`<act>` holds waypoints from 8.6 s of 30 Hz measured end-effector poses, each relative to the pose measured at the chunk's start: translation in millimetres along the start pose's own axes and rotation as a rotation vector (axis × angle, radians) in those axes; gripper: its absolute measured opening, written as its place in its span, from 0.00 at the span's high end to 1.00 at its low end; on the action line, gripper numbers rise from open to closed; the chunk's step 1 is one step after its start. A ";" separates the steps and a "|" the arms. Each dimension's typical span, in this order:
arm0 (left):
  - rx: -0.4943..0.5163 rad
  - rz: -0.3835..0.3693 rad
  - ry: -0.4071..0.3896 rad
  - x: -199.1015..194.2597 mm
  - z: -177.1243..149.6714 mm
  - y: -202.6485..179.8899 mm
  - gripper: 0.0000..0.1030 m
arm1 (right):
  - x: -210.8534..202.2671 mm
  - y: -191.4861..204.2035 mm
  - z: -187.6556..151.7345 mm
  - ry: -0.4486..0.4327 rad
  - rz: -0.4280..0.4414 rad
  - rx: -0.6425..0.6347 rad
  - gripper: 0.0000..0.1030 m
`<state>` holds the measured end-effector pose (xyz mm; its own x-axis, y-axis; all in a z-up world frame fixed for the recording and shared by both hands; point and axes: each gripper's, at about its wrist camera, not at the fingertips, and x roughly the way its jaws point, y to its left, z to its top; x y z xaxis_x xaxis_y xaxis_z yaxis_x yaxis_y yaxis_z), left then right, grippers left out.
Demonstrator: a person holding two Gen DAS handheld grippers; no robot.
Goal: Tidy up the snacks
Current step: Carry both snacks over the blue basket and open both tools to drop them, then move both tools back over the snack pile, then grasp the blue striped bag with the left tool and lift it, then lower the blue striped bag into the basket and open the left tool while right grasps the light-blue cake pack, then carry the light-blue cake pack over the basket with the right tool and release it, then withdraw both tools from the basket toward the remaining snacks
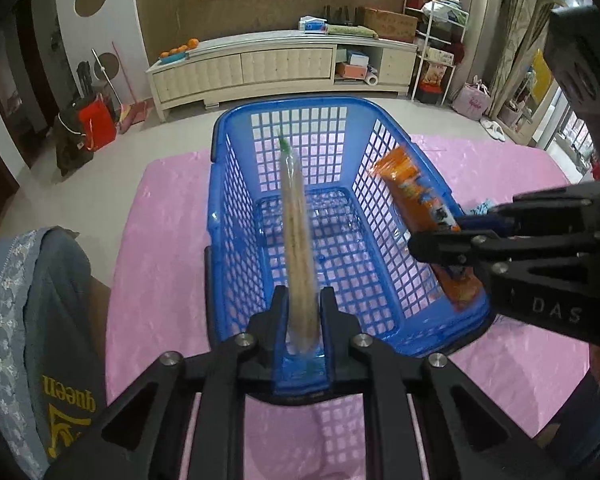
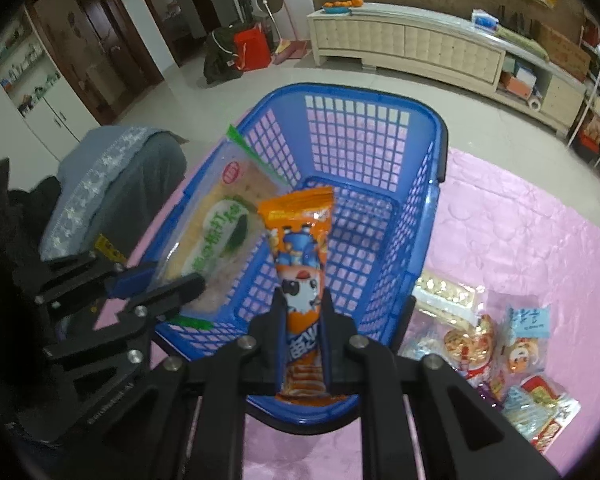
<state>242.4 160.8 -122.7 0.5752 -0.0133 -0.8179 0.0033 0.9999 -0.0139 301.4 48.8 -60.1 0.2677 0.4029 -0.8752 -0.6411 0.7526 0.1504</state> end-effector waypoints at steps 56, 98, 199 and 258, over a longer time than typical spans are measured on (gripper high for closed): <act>0.178 -0.151 -0.042 -57.5 -31.8 -206.2 0.24 | -146.5 -156.5 -192.9 -0.126 -0.125 0.300 0.18; 0.189 -0.099 0.279 138.2 19.9 -326.9 0.39 | -63.8 -318.6 -191.4 -0.061 -0.116 0.474 0.18; 0.014 0.103 -0.001 -62.5 23.5 -53.7 0.34 | -88.7 -115.6 -34.8 -0.070 -0.025 0.239 0.31; -0.141 0.135 -0.093 -116.7 -12.3 52.0 0.33 | -18.6 44.0 33.1 0.079 0.070 0.083 0.18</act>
<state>165.3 214.2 -35.1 0.6360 0.1282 -0.7609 -0.1899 0.9818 0.0066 292.0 91.6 -22.0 0.1647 0.4162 -0.8942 -0.5938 0.7657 0.2470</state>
